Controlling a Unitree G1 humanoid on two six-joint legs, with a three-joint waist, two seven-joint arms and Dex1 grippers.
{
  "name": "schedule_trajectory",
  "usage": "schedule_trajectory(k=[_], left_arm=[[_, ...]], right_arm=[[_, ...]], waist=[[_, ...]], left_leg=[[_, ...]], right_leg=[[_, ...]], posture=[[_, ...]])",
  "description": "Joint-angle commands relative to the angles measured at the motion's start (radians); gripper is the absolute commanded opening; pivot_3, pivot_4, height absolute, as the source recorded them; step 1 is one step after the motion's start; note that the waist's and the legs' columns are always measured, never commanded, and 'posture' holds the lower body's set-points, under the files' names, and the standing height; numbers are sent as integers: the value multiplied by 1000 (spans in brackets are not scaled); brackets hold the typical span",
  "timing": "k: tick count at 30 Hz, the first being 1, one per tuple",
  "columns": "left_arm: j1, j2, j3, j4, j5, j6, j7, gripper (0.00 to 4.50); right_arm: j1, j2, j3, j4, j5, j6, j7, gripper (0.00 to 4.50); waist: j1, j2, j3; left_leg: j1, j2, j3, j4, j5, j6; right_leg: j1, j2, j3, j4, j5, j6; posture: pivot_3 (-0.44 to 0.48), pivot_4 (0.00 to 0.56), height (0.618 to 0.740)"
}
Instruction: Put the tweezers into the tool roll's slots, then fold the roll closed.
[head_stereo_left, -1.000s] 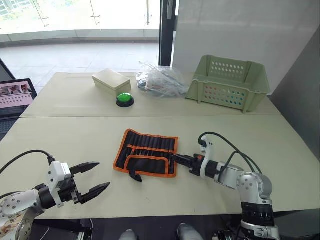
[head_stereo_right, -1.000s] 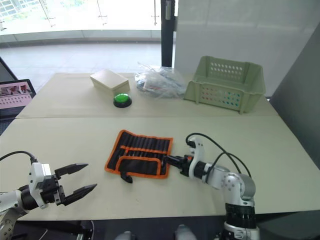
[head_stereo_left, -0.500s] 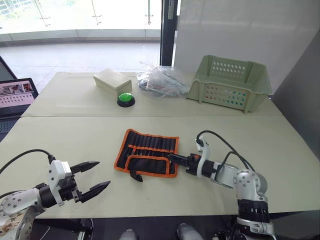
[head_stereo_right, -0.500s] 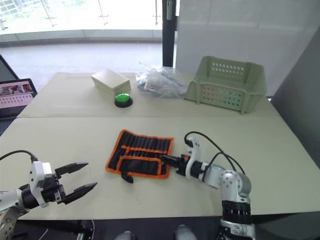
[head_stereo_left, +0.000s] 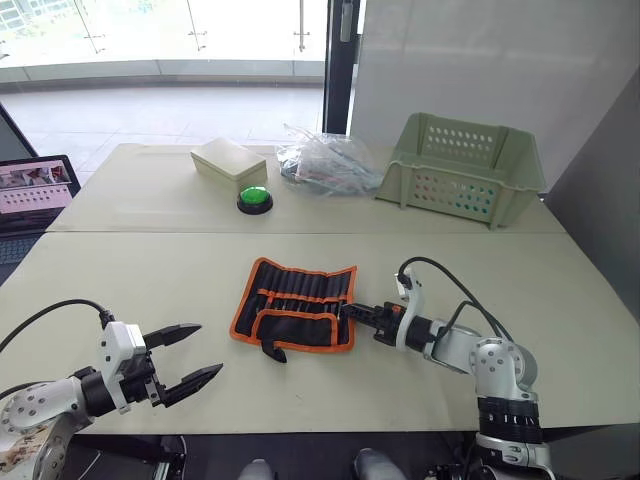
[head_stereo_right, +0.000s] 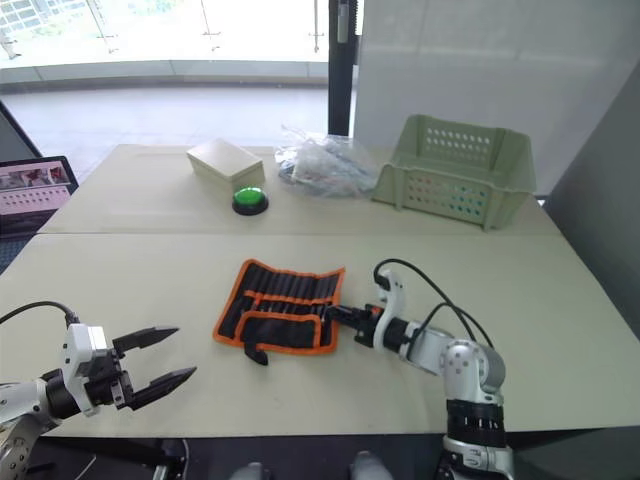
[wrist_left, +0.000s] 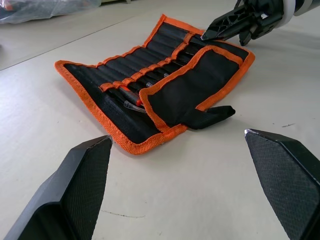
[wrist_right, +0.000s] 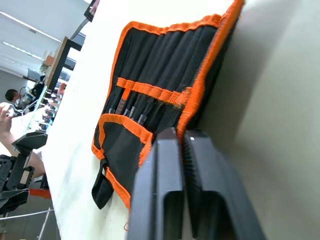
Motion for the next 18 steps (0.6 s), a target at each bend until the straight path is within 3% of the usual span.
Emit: schedule_trajectory(k=[1,12,18], left_arm=[[-1,14,4,-25,-5,-5,-6,4500],[-5,16,-5,-14,5,-13,-14,4500],[-9,13,-12,-9,10,-12,-17,4500]], right_arm=[[25,-22,-32,42,-25,-11,-35,25],[-31,-49,-85,6,25,30,-60,25],[-88,-82,70,-176,-27,4,-80,25]], waist=[[1,0,0],[9,0,0],[0,6,3]], left_leg=[[0,0,0,0,0,0],[-2,0,0,0,0,0],[-6,0,0,-1,0,0]], right_leg=[[0,0,0,0,0,0],[-1,-1,0,-1,0,0],[-6,-1,0,-1,0,0]], posture=[[0,150,713],[0,150,713],[0,150,713]])
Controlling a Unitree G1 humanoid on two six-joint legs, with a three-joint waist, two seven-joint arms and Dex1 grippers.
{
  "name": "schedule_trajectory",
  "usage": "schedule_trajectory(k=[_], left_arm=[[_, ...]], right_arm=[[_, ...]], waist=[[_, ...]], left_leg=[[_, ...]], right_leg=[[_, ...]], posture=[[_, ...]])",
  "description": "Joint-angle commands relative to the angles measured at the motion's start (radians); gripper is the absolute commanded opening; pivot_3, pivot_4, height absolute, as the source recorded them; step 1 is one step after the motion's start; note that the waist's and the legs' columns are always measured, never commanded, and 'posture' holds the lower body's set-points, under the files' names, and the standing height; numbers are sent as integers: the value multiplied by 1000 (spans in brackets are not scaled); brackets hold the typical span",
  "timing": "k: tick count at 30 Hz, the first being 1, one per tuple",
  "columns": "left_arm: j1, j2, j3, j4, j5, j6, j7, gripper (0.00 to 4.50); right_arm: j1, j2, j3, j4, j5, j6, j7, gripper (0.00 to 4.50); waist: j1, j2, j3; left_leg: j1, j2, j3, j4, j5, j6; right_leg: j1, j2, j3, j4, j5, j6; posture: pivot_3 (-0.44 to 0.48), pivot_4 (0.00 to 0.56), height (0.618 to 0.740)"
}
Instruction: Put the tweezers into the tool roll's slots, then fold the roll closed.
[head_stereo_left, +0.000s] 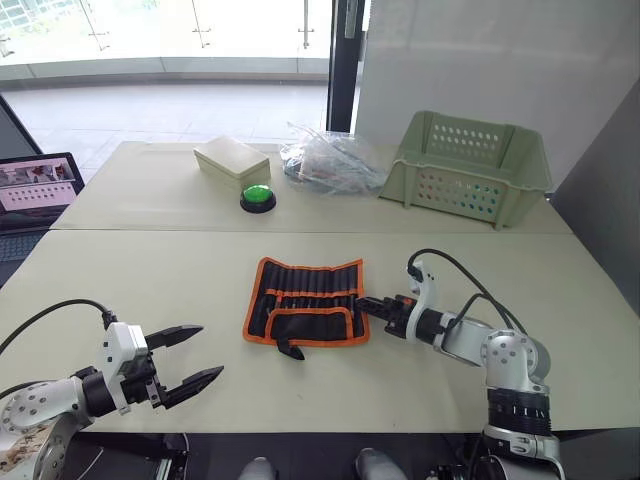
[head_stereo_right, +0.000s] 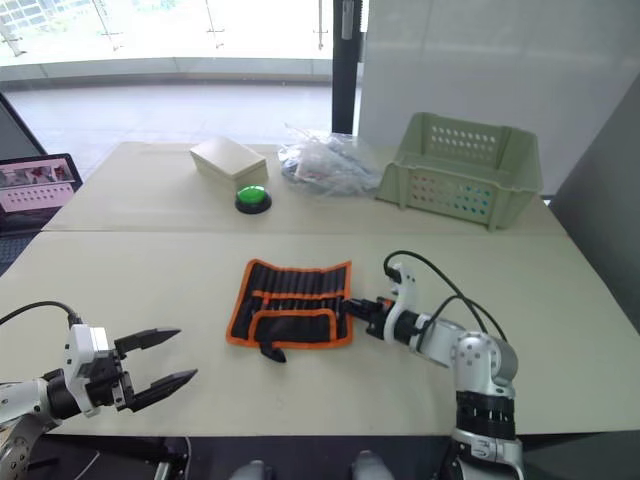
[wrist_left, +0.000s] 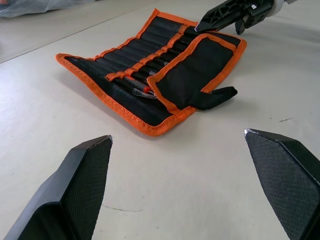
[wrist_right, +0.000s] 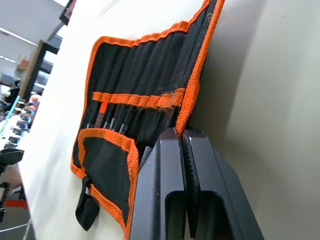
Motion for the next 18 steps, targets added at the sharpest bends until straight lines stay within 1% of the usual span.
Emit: schedule_trajectory(k=[1,5,8,11,15,18], left_arm=[[-9,10,-3,-11,1,-10,-3,4500],[-7,13,-5,-14,0,-5,-5,4500],[-2,18,-3,-14,-2,-4,-11,4500],[-3,19,0,-13,-12,4,-12,4500],[-8,22,-7,-12,-9,5,-12,4500],[-5,24,-7,-13,-8,7,-13,4500]], right_arm=[[-27,-52,141,-145,-87,-70,2,25],[-20,-163,389,-252,-282,-188,10,25],[-34,-187,506,-297,-375,-217,-7,25],[-49,-117,526,-279,-407,-200,-50,25],[-57,-5,475,-229,-413,-178,-94,25],[-63,44,463,-216,-421,-171,-111,25]], waist=[[-7,0,0],[-8,0,0],[-9,0,0],[-11,0,0],[-8,0,0],[-7,0,0]], left_leg=[[0,0,0,-1,0,0],[0,0,0,-2,0,0],[-1,0,0,-2,0,0],[0,0,0,-2,0,0],[0,0,0,-2,0,0],[-1,0,0,-2,0,0]], right_leg=[[-1,0,0,0,0,0],[-1,0,0,-1,0,0],[-2,0,0,-1,0,0],[-2,0,0,-1,0,0],[-2,0,0,0,0,0],[-2,-1,0,0,0,0]], posture=[[0,150,713],[0,150,713],[0,150,713],[0,150,713],[0,150,713],[0,150,713]])
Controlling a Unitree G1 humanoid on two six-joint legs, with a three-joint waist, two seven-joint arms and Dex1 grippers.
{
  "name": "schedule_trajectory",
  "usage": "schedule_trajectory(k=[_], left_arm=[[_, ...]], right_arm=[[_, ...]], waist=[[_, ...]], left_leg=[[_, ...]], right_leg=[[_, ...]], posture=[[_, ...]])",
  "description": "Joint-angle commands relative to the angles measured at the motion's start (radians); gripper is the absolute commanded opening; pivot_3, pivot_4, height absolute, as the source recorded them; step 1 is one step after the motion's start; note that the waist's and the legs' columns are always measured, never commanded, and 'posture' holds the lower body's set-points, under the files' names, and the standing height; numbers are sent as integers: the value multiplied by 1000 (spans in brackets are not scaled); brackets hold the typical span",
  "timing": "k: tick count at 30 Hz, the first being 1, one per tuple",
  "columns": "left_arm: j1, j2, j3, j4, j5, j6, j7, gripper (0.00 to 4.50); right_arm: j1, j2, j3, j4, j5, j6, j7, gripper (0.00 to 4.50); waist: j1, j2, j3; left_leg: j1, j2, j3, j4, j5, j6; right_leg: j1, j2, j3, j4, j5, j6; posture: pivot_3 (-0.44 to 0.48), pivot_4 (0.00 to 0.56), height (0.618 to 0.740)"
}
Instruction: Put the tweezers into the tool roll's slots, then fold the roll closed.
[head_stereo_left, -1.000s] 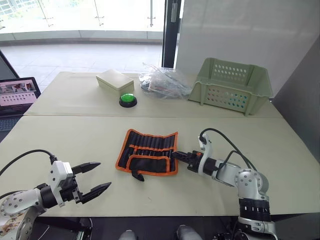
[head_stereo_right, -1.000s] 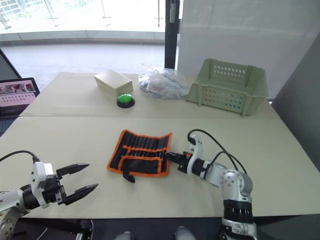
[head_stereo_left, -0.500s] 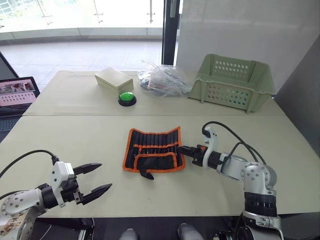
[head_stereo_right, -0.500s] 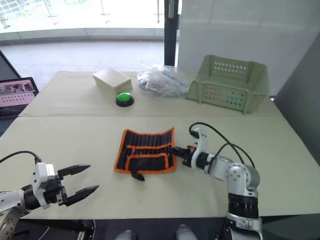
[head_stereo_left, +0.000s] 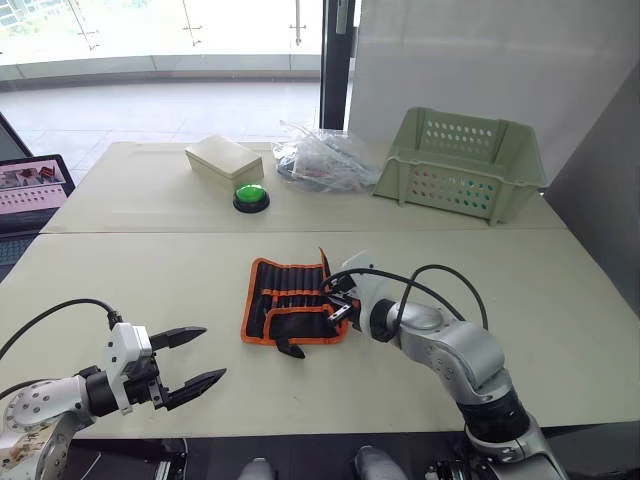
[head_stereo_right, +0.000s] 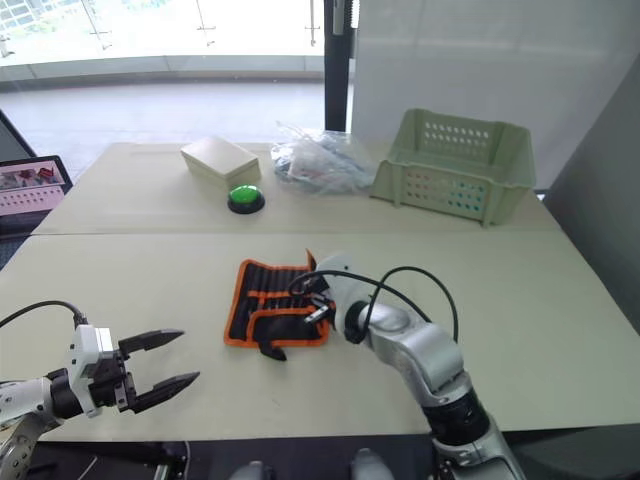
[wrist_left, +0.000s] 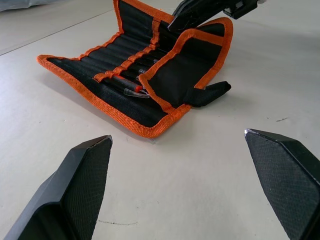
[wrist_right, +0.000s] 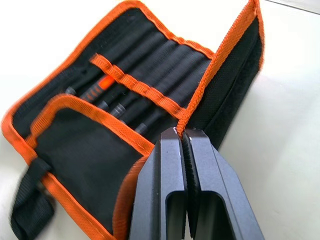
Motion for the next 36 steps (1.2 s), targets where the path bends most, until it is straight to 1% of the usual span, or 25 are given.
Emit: schedule_trajectory(k=[1,3,6,12,18,20,21,23,25,27,33,35,36], left_arm=[[1,15,8,-13,-10,4,-7,4500],[1,18,5,-10,-9,8,-10,4500],[-5,16,-1,-8,-7,8,-8,4500],[-8,16,-5,-2,-7,6,-9,4500],[-2,18,-3,0,-5,3,-13,4500],[-1,18,-3,1,-4,1,-14,4500],[-1,19,-2,1,-4,2,-14,4500],[-1,19,-2,0,-4,2,-13,4500],[-3,20,-3,1,-4,3,-12,4500],[-6,19,-3,2,-3,3,-10,4500],[-8,17,-5,-2,-5,4,-6,4500],[-13,14,-5,-3,-17,22,2,4500],[-20,9,-5,-1,-24,32,9,4500]], right_arm=[[-24,42,-29,-6,-14,9,-23,25],[-38,107,-50,26,-7,24,-49,25],[-54,163,-49,83,-31,30,-81,25],[-51,225,-10,141,-82,7,-107,25],[-36,240,45,203,-134,-40,-80,25],[-29,242,54,234,-149,-68,-72,609],[-26,256,41,245,-141,-77,-67,798],[-32,283,-2,249,-120,-81,-62,1601],[-48,306,-61,234,-86,-78,-50,2297],[-68,294,-117,191,-46,-66,-16,2914],[-80,175,-161,90,36,-87,140,2914],[-58,99,-156,83,34,-163,233,2914],[-40,66,-148,94,37,-225,306,2914]], waist=[[0,0,0],[0,0,0],[-4,0,0],[-2,0,0],[-4,0,0],[-5,0,0],[-5,0,0],[-5,0,0],[-3,0,0],[-2,0,0],[1,0,0],[-3,0,0],[-2,0,0]], left_leg=[[0,0,0,0,0,0],[0,0,0,0,0,0],[1,0,0,0,0,0],[1,0,0,-1,0,0],[2,0,0,-1,0,0],[2,0,0,-1,0,0],[2,0,0,-1,0,0],[3,0,0,-1,0,0],[3,0,0,-1,0,0],[2,0,0,-1,0,-1],[1,0,0,-1,0,-1],[1,0,0,-2,0,-1],[1,0,0,-2,0,-1]], right_leg=[[0,0,0,0,0,0],[0,0,0,0,0,0],[0,0,0,1,0,0],[-1,0,0,2,0,0],[-1,0,0,3,0,0],[-1,0,0,3,0,0],[-1,0,0,3,0,0],[-1,0,0,3,0,0],[-1,0,0,4,0,0],[-1,0,0,4,0,0],[-1,-1,-1,3,0,0],[-1,0,-1,3,0,0],[-2,0,-1,3,0,0]], posture=[[0,150,713],[0,150,713],[0,150,713],[0,150,713],[0,150,713],[0,150,713],[0,150,713],[0,150,713],[0,150,713],[0,150,713],[0,150,713],[0,150,713],[0,150,713]])
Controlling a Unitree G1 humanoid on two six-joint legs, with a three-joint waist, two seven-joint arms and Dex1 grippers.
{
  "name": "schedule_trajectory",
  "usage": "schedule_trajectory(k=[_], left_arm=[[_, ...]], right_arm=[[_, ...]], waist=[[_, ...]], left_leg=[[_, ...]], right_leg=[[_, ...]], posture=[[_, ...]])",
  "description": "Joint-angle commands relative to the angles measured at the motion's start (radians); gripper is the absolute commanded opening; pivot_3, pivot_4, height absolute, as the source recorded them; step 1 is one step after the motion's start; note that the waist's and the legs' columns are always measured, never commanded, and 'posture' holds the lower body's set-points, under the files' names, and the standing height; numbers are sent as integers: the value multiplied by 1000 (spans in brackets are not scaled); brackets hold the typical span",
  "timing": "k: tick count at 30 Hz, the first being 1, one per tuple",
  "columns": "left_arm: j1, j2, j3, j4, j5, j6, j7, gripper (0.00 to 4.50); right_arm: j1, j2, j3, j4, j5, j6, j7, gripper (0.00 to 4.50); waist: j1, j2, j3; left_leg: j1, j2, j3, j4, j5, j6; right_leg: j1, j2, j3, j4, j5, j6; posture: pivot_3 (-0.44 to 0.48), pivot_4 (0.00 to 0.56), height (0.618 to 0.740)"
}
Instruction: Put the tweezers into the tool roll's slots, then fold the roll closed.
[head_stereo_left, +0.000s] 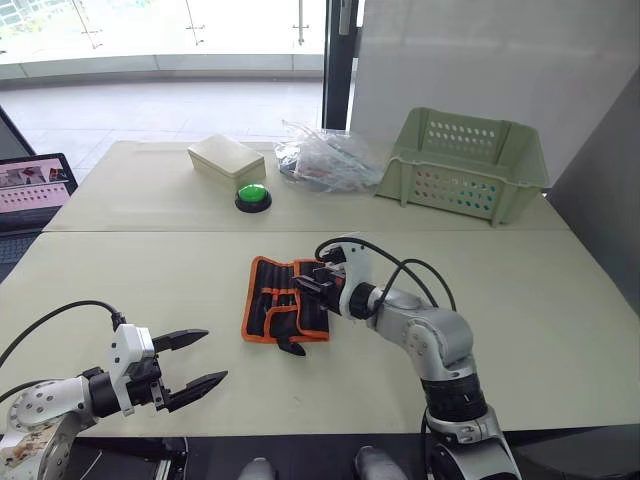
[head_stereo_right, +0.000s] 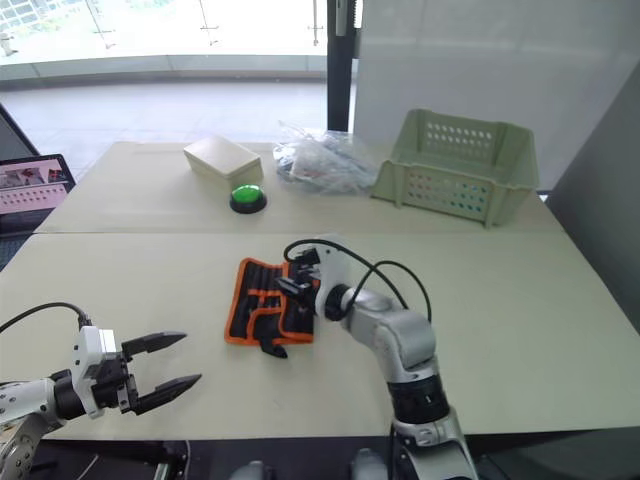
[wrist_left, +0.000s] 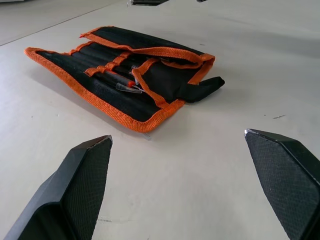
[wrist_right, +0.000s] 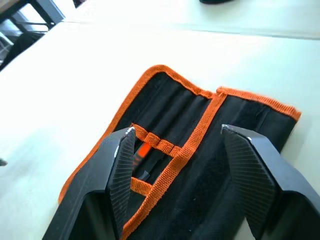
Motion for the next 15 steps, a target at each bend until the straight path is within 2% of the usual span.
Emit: schedule_trajectory(k=[1,2,3,11,15], left_arm=[[-18,3,11,-13,-31,36,19,4500],[-23,0,10,-12,-35,44,23,4500],[-32,-4,8,-12,-38,54,33,4500],[-144,-67,6,5,-105,231,185,4500],[-202,-107,2,16,-131,314,268,4500]], right_arm=[[39,-91,19,-16,10,-195,196,2914],[48,-107,33,-2,-2,-240,226,2914],[58,-120,47,28,-21,-289,250,2674],[51,-133,117,293,-142,-591,361,27],[29,-119,131,395,-192,-665,366,27]], waist=[[2,0,0],[2,0,0],[1,0,0],[2,0,0],[3,0,0]], left_leg=[[0,0,0,0,0,0],[0,0,0,0,0,0],[0,0,0,0,0,0],[1,0,0,1,0,0],[0,-1,0,2,0,0]], right_leg=[[0,0,0,0,0,0],[0,0,0,0,0,0],[0,0,0,-1,0,0],[1,0,0,1,0,0],[1,0,0,2,0,0]], posture=[[0,150,713],[0,150,713],[0,150,713],[0,150,713],[0,150,713]])
